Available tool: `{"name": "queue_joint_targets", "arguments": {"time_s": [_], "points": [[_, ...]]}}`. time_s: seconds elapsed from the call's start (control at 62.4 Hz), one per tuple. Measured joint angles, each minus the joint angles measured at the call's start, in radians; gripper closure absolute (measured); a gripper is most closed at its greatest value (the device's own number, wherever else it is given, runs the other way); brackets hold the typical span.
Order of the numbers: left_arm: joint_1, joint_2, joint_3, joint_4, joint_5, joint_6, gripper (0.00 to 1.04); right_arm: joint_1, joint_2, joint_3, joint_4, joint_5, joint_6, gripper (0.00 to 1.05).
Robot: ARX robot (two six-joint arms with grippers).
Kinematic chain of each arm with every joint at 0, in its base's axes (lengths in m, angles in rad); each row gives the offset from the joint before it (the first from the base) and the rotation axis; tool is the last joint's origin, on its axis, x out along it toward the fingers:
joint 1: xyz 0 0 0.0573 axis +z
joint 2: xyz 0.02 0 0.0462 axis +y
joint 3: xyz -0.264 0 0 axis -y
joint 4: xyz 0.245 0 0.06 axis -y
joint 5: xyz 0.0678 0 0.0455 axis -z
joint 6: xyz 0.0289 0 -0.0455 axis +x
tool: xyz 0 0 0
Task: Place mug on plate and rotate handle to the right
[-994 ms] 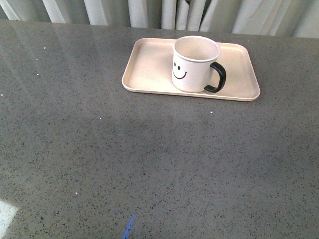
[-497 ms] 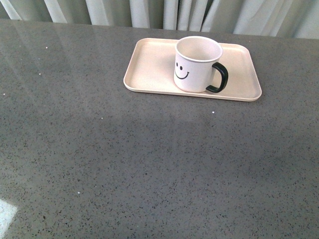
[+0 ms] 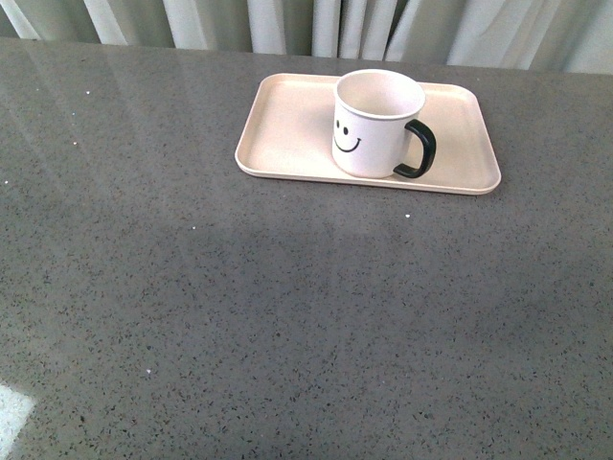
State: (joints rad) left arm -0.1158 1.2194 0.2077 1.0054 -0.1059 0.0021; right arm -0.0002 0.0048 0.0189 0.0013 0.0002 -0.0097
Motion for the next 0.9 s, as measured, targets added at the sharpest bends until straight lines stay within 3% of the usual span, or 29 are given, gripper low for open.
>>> {"name": "queue_joint_targets", "arguments": {"time_s": [0.256,0.304,0.369,0.897], "points": [[0.044,-0.107,-0.114,-0.005,0.042,0.000,1.03,0.000,0.000,0.000,0.000,0.000,0.000,0.09],[0.079,-0.149,-0.126,-0.033,0.096,0.000,1.03,0.000,0.000,0.000,0.000,0.000,0.000,0.09],[0.109,-0.226,-0.145,-0.087,0.099,0.000,1.03,0.000,0.000,0.000,0.000,0.000,0.000,0.09],[0.111,-0.632,-0.194,-0.431,0.106,0.000,1.03,0.000,0.000,0.000,0.000,0.000,0.000,0.09]]}}
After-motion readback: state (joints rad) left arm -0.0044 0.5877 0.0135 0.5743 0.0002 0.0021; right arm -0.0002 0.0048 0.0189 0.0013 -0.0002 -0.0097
